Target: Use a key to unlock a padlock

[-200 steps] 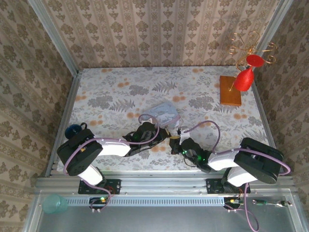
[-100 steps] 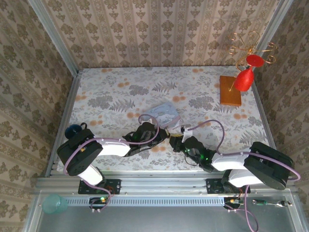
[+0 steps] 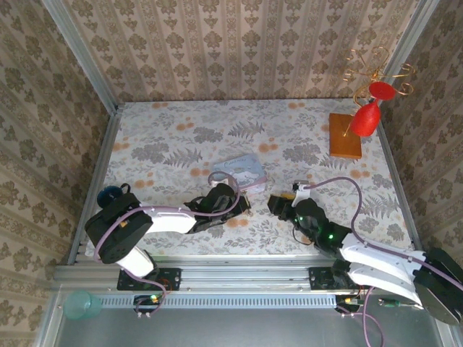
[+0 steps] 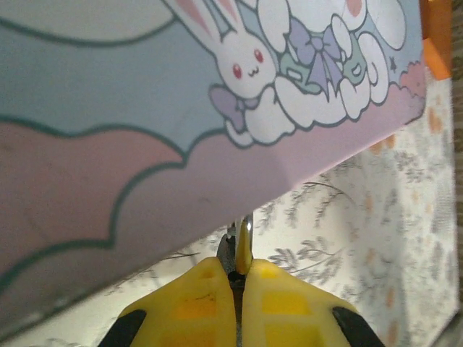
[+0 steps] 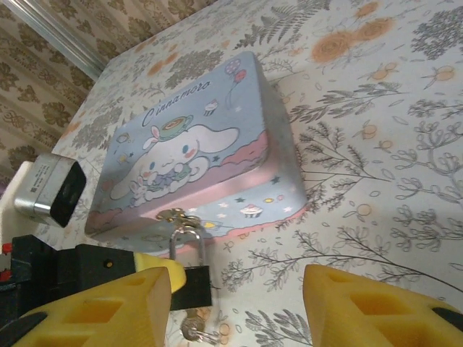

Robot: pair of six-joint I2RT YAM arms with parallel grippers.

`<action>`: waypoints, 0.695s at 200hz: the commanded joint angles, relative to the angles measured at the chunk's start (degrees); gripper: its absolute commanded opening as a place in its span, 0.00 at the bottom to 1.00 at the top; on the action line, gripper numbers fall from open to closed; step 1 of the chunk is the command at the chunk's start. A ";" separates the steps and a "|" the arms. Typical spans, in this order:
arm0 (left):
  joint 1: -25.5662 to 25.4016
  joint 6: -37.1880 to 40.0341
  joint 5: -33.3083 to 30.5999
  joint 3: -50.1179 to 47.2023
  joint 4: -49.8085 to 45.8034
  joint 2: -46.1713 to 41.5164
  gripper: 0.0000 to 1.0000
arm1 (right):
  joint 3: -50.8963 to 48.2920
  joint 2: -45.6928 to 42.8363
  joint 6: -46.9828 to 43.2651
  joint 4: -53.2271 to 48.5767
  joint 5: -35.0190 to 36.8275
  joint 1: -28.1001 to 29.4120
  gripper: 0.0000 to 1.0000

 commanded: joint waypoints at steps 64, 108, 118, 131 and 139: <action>-4.82 15.71 -18.68 2.80 -17.42 -6.42 0.02 | -1.41 8.41 4.10 0.53 -2.09 -0.29 0.54; -5.80 15.78 -18.75 4.03 -18.95 -4.58 0.10 | 0.89 12.59 4.27 2.44 -3.61 -0.21 0.54; -5.81 15.88 -17.69 4.35 -18.63 -4.13 0.13 | 1.47 13.38 3.69 2.60 -4.58 -0.24 0.54; -5.89 16.02 -17.07 4.61 -18.81 -3.91 0.20 | 2.11 14.27 3.07 2.35 -5.55 -0.13 0.54; -6.04 16.06 -17.23 4.57 -19.10 -4.28 0.28 | 2.34 14.71 2.87 2.19 -5.89 -0.17 0.54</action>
